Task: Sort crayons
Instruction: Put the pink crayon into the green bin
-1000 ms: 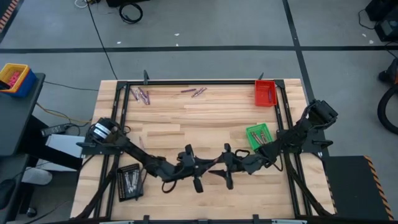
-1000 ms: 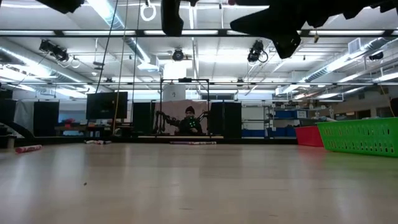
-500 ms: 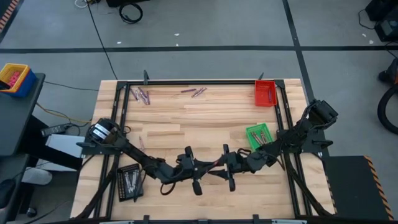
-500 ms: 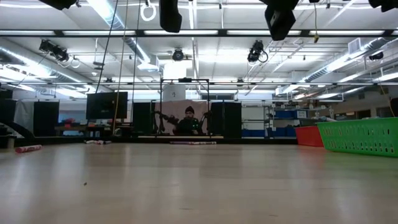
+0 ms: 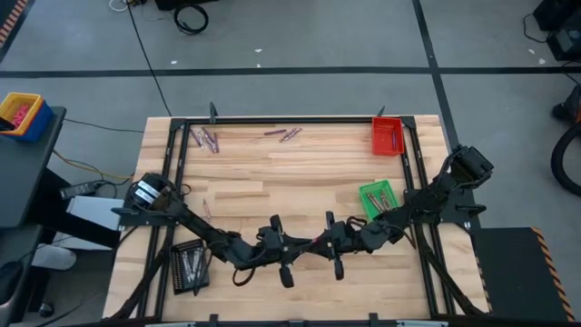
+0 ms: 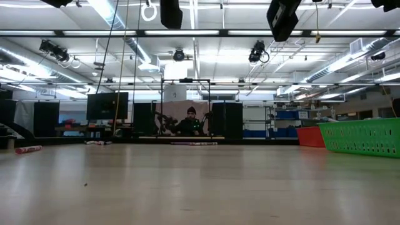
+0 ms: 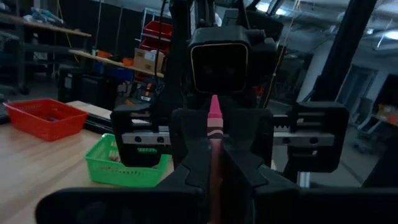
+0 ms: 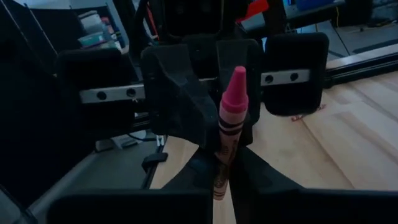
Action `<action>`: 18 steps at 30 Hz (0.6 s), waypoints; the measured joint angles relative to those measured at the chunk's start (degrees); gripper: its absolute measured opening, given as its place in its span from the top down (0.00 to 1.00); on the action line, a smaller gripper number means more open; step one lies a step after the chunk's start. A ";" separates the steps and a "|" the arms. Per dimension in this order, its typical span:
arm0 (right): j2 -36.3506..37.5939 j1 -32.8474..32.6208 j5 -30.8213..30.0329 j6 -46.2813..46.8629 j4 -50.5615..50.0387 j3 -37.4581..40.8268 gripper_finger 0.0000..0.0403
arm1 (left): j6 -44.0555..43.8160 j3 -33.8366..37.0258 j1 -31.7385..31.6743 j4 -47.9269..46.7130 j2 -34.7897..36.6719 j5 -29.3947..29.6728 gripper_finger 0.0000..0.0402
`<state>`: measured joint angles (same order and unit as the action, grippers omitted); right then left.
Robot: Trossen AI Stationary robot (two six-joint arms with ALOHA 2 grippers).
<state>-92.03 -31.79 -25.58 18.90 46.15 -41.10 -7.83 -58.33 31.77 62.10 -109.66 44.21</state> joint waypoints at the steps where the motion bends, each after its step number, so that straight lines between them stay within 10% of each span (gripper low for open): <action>1: 0.00 -0.19 0.00 0.56 -0.15 -0.04 0.93 | 1.21 0.00 0.34 -0.55 0.43 0.06 0.89; 8: 10.36 -1.21 0.39 11.13 -24.26 -0.03 0.92 | 1.67 0.00 3.36 -18.19 9.93 6.20 0.68; 18: 32.03 -0.65 0.99 46.49 -85.85 -0.02 0.91 | -15.79 0.00 6.98 -52.32 20.57 8.25 0.57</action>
<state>-60.00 -32.45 -24.60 65.39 -39.70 -41.12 -23.61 -58.33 38.75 9.78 -89.09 52.46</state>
